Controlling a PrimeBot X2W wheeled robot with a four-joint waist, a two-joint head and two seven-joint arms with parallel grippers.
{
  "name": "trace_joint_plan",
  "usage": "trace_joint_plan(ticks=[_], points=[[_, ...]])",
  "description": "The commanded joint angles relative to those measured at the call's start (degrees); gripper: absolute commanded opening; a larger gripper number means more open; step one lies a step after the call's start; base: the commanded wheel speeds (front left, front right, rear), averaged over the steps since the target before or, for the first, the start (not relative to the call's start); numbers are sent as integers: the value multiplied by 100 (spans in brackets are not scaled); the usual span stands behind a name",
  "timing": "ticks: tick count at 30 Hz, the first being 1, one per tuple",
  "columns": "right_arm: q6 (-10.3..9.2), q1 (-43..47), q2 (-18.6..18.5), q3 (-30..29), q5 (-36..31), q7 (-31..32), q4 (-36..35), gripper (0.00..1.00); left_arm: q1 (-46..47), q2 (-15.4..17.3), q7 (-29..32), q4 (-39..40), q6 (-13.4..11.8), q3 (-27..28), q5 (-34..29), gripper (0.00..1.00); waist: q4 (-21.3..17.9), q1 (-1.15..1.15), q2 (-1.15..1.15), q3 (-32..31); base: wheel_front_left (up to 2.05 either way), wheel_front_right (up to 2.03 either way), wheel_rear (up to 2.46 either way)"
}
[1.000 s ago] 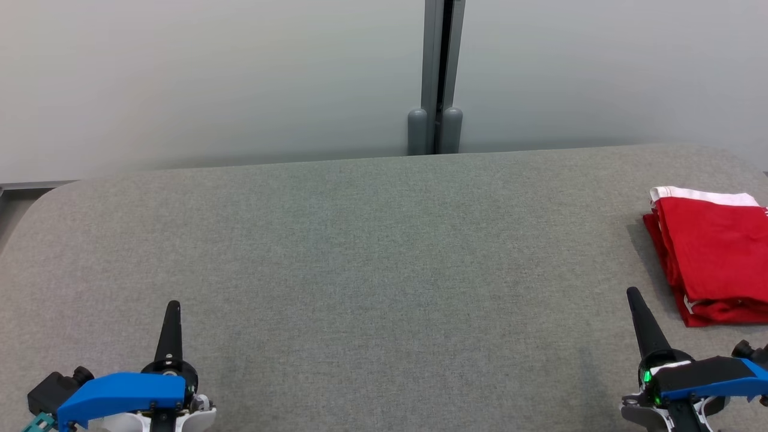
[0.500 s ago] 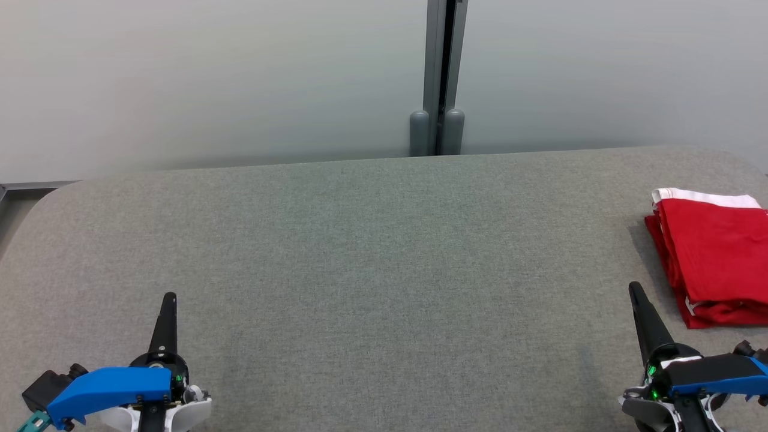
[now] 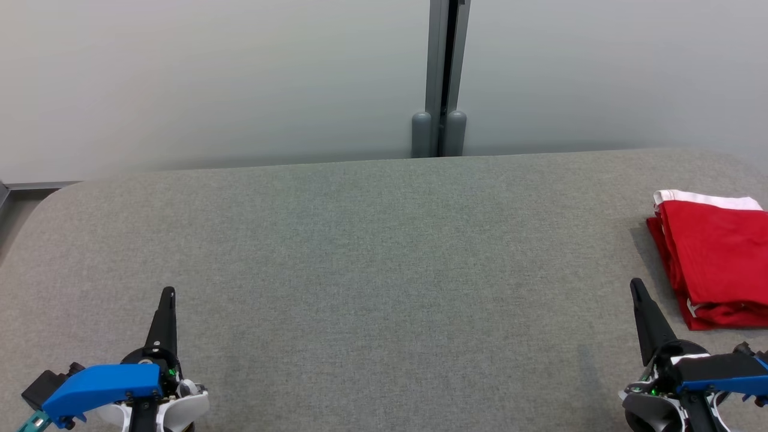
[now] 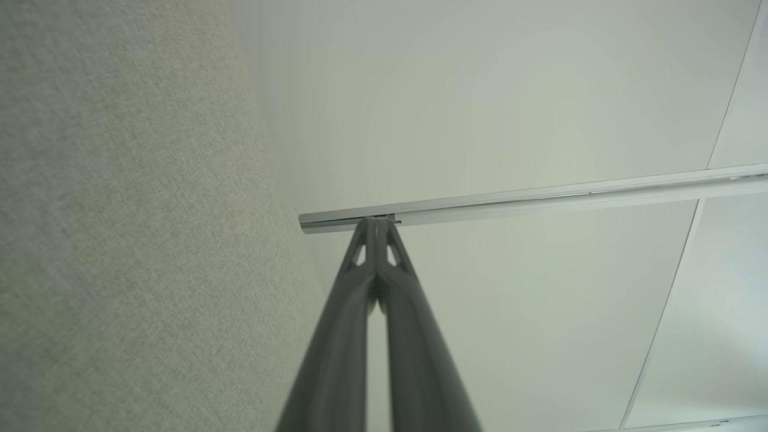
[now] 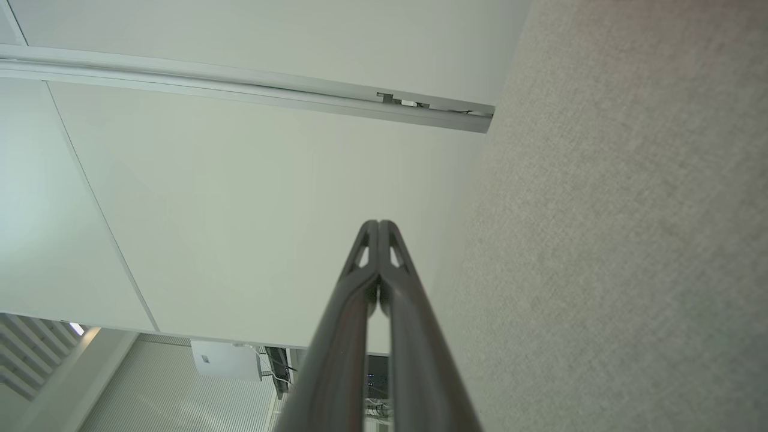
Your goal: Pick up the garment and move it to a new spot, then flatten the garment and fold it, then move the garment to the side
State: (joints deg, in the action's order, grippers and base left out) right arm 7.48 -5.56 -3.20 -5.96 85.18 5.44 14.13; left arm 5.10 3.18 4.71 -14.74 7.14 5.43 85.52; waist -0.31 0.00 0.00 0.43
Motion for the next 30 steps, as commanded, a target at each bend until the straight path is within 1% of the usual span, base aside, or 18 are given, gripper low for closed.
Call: trace_joint_plan(ticks=[1, 18, 30], points=[[2, -65, 15, -22, 114, 16, -24, 0, 107, -11, 35, 41, 53, 52, 94, 0, 2, 0, 0, -2, 0, 0, 0], [2, -104, 41, -73, 753, 125, -17, 0, 148, -39, 209, 87, 58, 126, 717, 0, 31, 0, 0, -25, 0, 0, 0], [2, -103, 39, -70, 728, 124, -16, 0, 141, -38, 205, 83, 59, 124, 693, 0, 31, 0, 0, -25, 0, 0, 0]])
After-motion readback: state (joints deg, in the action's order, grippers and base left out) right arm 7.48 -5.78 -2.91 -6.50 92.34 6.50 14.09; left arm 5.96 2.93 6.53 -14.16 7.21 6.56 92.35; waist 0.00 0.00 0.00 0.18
